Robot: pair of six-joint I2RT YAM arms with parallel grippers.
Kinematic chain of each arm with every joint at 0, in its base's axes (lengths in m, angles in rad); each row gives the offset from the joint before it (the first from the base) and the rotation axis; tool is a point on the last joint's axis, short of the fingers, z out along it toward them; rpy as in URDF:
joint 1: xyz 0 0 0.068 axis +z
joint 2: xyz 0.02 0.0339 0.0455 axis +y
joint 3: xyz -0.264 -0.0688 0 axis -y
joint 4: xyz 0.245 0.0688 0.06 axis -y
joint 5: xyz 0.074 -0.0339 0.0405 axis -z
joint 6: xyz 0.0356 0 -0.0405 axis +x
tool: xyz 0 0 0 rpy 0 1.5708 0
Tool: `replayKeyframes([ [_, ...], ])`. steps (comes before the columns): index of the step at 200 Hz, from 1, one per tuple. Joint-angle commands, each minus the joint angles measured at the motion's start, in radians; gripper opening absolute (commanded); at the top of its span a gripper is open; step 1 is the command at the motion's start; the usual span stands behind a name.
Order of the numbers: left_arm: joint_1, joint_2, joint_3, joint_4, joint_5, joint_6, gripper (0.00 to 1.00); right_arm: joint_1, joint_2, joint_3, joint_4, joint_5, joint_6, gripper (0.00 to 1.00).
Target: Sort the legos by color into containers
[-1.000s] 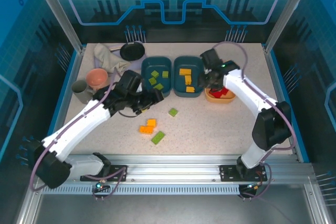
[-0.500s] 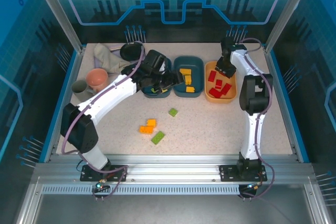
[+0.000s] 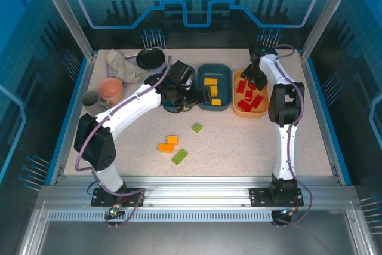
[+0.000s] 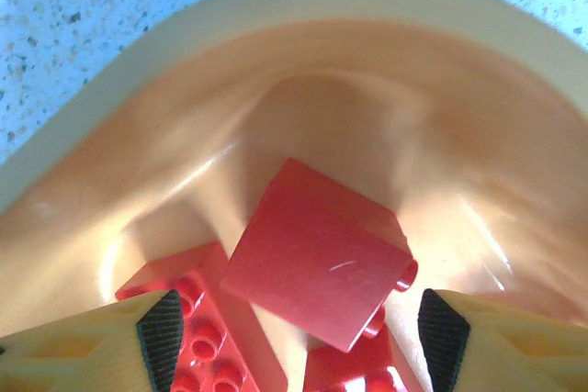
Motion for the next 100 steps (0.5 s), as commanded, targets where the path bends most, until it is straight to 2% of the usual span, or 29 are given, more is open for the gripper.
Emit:
replayKeyframes([
  [1, -0.009, 0.019, 0.004, -0.084, -0.050, 0.027, 0.78, 0.037, -0.128, 0.005, -0.016, 0.003, -0.014, 0.72],
  [21, -0.008, 0.059, 0.010, -0.150, -0.071, -0.019, 0.78, 0.088, -0.258, -0.074, 0.027, 0.025, -0.070, 0.72],
  [39, -0.010, 0.105, 0.014, -0.184, -0.061, -0.091, 0.78, 0.162, -0.427, -0.246, 0.146, 0.034, -0.179, 0.72],
  [68, -0.013, 0.178, 0.043, -0.256, -0.064, -0.233, 0.77, 0.314, -0.728, -0.628, 0.344, 0.024, -0.379, 0.72],
  [71, -0.012, 0.186, 0.048, -0.263, -0.064, -0.250, 0.77, 0.341, -0.787, -0.709, 0.388, 0.012, -0.405, 0.72],
  [89, -0.015, 0.227, 0.056, -0.261, -0.031, -0.337, 0.76, 0.404, -0.970, -0.932, 0.479, -0.047, -0.456, 0.74],
  [100, -0.023, 0.249, 0.061, -0.253, -0.022, -0.384, 0.76, 0.424, -1.088, -1.062, 0.510, -0.124, -0.458, 0.74],
])
